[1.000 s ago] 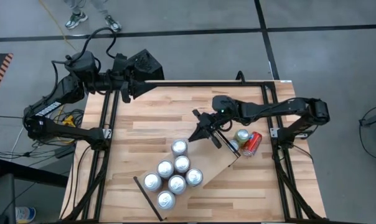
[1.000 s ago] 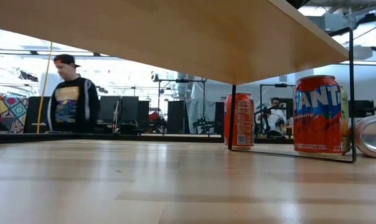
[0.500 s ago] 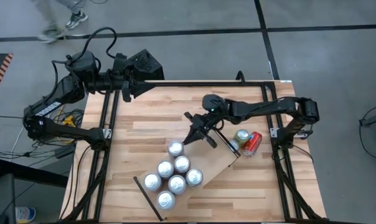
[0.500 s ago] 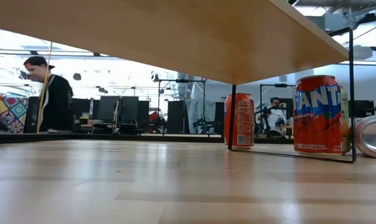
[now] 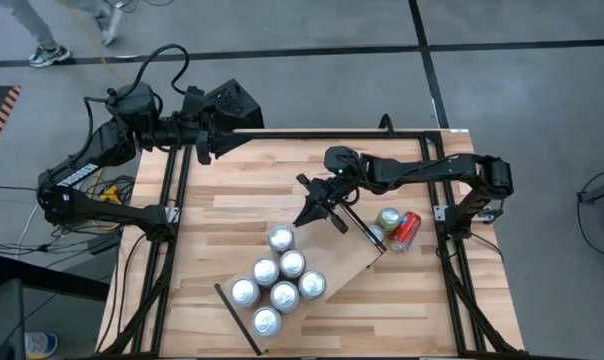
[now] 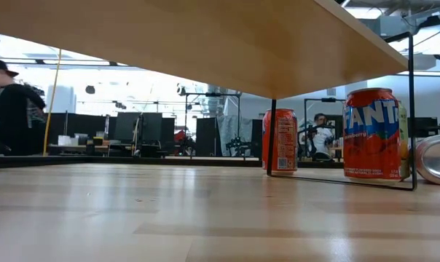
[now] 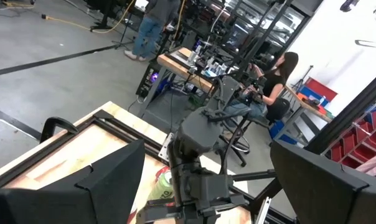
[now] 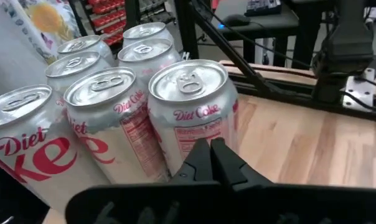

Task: Place canned beverage on shelf
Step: Put the red soda can on the shelf

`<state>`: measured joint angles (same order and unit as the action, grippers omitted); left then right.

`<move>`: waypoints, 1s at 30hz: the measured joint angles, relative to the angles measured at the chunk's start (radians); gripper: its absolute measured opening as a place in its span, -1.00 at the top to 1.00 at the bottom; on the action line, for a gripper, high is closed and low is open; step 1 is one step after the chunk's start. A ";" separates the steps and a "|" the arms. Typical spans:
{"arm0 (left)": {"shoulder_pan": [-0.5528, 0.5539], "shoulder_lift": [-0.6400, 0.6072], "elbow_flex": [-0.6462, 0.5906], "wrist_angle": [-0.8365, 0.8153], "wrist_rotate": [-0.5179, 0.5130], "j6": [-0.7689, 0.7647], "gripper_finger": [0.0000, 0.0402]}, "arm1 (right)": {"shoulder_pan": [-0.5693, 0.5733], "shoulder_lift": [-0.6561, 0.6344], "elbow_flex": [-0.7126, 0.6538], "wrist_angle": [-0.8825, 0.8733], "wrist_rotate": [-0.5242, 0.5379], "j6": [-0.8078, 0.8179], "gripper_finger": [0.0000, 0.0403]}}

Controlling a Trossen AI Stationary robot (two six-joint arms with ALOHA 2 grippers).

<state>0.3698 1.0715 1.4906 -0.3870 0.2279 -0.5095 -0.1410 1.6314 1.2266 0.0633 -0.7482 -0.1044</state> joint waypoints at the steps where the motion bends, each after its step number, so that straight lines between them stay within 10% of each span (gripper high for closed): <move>1: 0.000 0.000 0.000 0.000 0.000 0.000 -0.65 | 0.000 0.000 0.000 0.003 -0.004 -0.005 1.00; 30: 0.000 0.011 0.000 -0.025 -0.031 0.054 -0.65 | -0.034 -0.028 -0.001 0.019 -0.013 0.049 1.00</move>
<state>0.3698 1.0821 1.4906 -0.4117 0.1974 -0.4553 -0.1747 1.6032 1.2255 0.0821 -0.7615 -0.0555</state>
